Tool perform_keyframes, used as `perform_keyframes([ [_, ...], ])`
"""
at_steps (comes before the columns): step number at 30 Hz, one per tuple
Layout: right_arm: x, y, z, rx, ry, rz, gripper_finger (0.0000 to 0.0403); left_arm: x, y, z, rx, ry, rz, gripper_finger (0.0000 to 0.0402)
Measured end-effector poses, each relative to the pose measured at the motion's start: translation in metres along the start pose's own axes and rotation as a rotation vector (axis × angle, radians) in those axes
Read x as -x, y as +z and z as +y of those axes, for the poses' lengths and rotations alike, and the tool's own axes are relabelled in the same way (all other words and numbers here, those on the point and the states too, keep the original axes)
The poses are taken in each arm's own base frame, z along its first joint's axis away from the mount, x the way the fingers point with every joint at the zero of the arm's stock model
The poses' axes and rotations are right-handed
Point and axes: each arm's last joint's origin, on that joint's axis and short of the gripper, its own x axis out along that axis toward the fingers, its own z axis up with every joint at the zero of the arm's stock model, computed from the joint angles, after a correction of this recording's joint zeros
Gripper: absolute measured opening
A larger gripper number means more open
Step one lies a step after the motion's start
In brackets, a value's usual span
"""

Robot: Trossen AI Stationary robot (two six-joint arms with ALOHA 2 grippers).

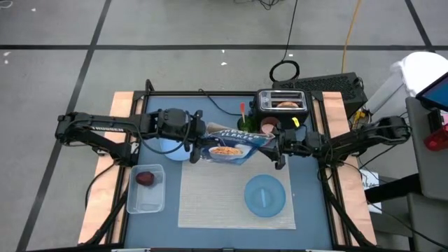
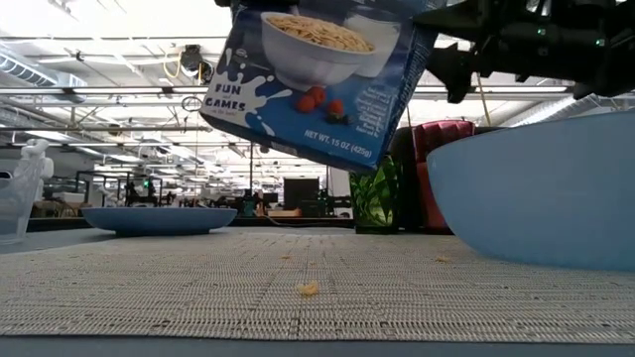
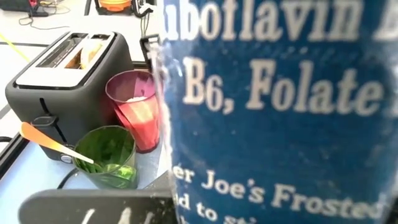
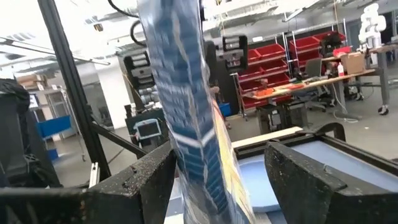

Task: Arrange a breakfast setting
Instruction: Pour the cereal into the blue bowl

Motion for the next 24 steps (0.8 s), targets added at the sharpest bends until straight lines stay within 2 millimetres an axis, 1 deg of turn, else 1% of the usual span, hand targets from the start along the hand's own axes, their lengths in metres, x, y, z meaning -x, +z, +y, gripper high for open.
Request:
perform_keyframes([
  [5, -0.015, -0.003, 0.002, -0.029, 0.002, 0.022, 0.0233, 0.0, 0.0, 0.0, 0.0, 0.0, 0.0, 0.0065],
  [8, -0.027, -0.002, 0.005, -0.011, 0.045, 0.03, 0.0232, 0.0, 0.0, 0.0, 0.0, 0.0, 0.0, 0.0065],
  [12, -0.038, 0.001, 0.007, -0.012, 0.049, 0.021, 0.0211, 0.0, 0.0, 0.0, 0.001, 0.0, 0.0, 0.0065],
  [16, -0.044, 0.004, 0.008, -0.008, 0.05, 0.009, 0.0162, 0.0, 0.0, 0.0, 0.003, 0.0, -0.001, 0.0065],
  [24, -0.045, 0.004, 0.008, -0.006, 0.05, 0.007, 0.0021, 0.0, 0.0, 0.0, 0.003, -0.001, 0.0, 0.0065],
])
